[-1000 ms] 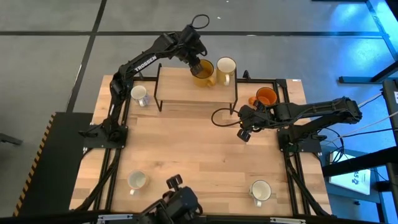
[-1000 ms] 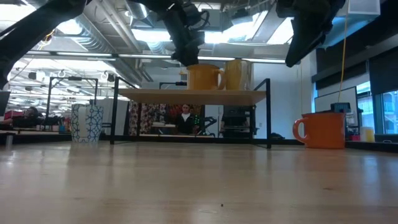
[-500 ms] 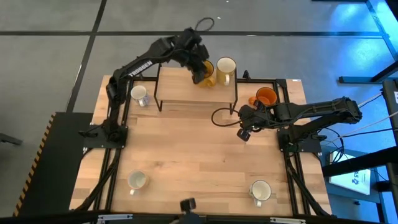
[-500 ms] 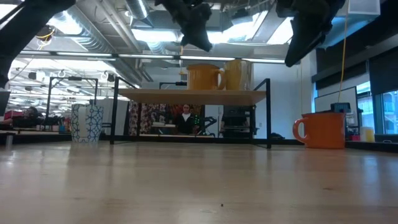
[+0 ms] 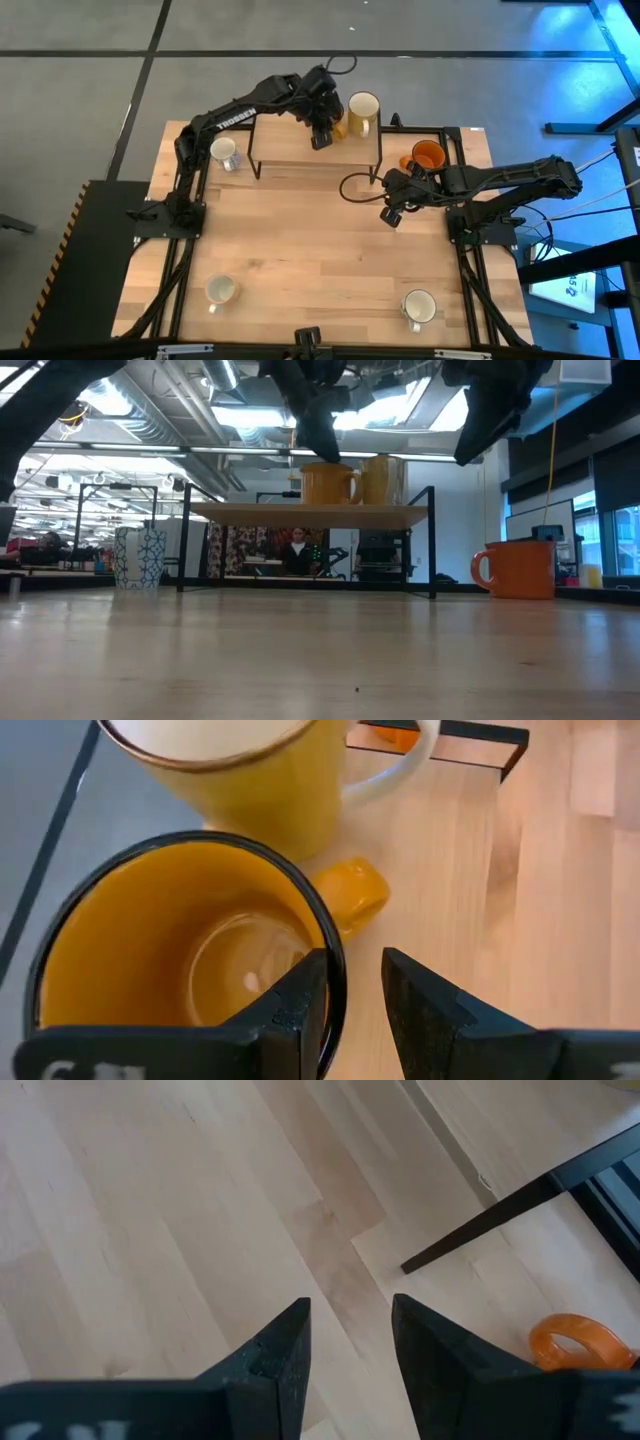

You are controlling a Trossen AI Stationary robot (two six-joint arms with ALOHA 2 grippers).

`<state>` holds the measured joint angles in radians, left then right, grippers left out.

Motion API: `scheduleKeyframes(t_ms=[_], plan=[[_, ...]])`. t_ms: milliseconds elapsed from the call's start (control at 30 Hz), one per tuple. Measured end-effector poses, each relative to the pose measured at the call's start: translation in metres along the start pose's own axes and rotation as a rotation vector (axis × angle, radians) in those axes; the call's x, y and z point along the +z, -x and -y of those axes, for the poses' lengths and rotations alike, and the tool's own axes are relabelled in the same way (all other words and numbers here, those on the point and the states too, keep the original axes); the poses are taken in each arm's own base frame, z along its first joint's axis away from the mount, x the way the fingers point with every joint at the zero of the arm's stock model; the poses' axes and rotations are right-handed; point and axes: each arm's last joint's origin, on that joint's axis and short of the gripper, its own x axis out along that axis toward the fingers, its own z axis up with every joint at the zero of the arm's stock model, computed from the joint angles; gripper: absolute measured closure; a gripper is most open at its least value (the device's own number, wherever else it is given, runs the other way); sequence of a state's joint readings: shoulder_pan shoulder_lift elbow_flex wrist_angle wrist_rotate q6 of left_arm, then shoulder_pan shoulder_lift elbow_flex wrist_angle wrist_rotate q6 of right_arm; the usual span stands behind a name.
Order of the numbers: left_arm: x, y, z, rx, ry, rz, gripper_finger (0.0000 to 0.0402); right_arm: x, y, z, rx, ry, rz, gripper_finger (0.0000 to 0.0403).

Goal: Place coffee mugs
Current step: Put the yellow mug on the shelf

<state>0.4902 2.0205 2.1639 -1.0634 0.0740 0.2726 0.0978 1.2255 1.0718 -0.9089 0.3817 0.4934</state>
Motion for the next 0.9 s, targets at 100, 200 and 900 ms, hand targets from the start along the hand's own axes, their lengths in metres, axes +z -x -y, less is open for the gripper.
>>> scheduleKeyframes(t_ms=[100, 200, 900], plan=[[0.0, -0.001, 0.0, 0.027, -0.001, -0.007, 0.0307, 0.0, 0.0, 0.0, 0.001, -0.001, 0.002, 0.0274], [-0.001, -0.001, -0.001, 0.037, 0.001, -0.01, 0.0307, 0.0, 0.0, 0.0, 0.001, -0.001, 0.002, 0.0274], [-0.003, -0.01, -0.011, 0.051, -0.048, -0.027, 0.0382, 0.002, 0.0, -0.001, 0.01, -0.009, 0.021, 0.0274]])
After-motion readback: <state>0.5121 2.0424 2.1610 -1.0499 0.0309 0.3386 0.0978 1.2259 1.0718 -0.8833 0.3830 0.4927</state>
